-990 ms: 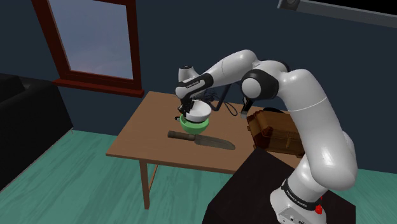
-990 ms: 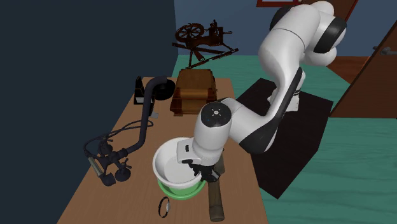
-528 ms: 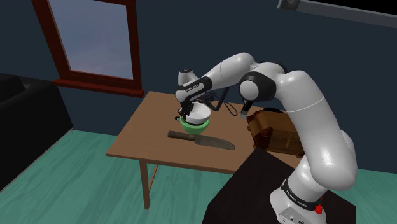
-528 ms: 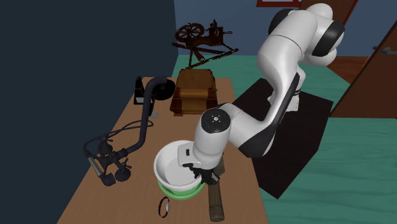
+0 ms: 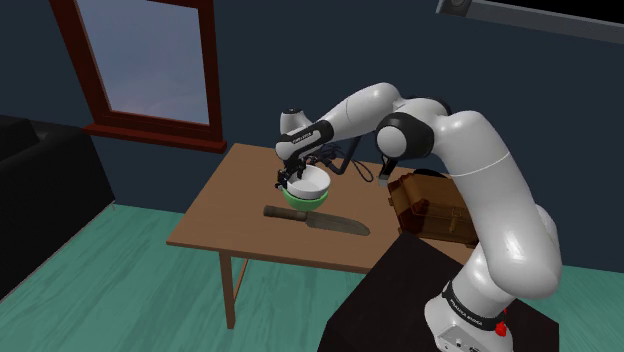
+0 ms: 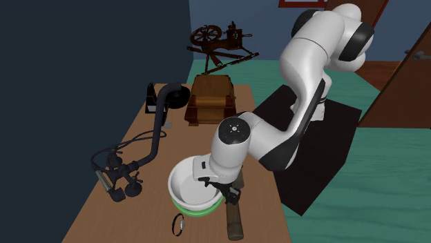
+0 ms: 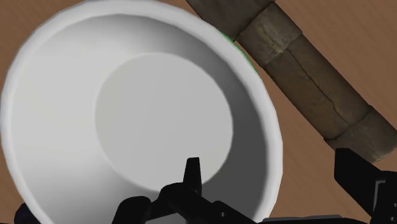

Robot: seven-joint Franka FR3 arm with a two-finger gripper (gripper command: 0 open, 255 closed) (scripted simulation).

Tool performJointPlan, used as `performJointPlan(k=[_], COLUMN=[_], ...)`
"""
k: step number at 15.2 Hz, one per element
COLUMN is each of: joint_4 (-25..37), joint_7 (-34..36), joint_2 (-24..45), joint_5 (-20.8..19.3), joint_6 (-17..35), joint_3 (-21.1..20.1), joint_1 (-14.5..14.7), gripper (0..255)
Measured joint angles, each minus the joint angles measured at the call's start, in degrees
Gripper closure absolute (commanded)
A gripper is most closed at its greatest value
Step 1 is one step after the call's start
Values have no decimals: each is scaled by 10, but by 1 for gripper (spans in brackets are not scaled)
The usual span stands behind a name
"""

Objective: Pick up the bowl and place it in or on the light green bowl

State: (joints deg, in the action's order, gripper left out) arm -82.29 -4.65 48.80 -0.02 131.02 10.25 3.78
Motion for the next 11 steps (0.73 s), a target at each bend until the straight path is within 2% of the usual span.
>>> performJointPlan(k=[6, 11], joint_4=[-5, -5], joint_7=[1, 2], joint_2=[-44, -47], joint_5=[-4, -4], joint_6=[-38, -42], joint_3=[3, 4], joint_1=[7, 8], gripper=[0, 0])
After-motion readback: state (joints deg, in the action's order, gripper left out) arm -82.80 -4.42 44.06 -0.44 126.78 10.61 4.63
